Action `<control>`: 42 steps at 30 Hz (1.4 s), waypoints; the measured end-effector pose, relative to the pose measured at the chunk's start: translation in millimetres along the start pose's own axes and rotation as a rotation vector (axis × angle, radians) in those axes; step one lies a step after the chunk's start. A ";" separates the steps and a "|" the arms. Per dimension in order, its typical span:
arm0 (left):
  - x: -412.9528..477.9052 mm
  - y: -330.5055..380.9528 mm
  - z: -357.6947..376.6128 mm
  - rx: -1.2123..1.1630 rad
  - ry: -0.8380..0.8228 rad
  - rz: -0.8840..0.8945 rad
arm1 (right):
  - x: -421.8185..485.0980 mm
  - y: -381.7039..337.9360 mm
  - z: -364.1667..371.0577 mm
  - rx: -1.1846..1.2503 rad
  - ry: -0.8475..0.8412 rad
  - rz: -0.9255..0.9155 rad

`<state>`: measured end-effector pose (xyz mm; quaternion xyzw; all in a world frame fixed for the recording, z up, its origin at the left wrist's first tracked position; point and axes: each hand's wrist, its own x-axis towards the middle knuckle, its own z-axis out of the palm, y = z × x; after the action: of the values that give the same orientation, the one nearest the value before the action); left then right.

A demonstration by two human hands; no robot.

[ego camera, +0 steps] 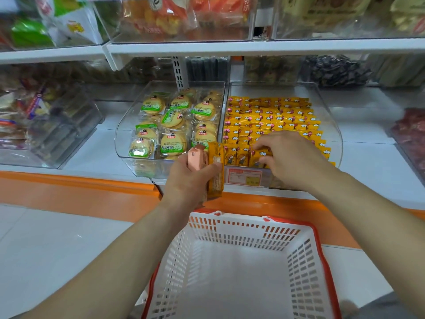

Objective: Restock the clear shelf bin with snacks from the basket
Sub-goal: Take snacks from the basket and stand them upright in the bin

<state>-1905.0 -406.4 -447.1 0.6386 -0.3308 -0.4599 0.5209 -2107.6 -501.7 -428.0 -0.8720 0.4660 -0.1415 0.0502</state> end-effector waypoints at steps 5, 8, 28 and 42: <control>5.5 -5.8 0.0 0.068 0.013 0.053 | 1.5 5.1 -4.3 -0.021 -0.027 0.038; 6.1 -6.7 1.3 0.131 -0.008 0.106 | 0.1 9.4 -2.0 0.101 -0.051 0.046; 19.9 -4.2 33.8 0.871 -0.359 0.688 | 29.8 58.4 -16.3 0.611 -0.131 0.062; 26.5 -8.0 30.5 0.747 -0.424 0.606 | 95.0 41.8 8.3 0.139 -0.460 -0.078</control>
<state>-1924.4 -439.4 -462.3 0.5493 -0.7402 -0.2584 0.2891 -2088.6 -604.1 -426.1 -0.8930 0.3976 0.0272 0.2093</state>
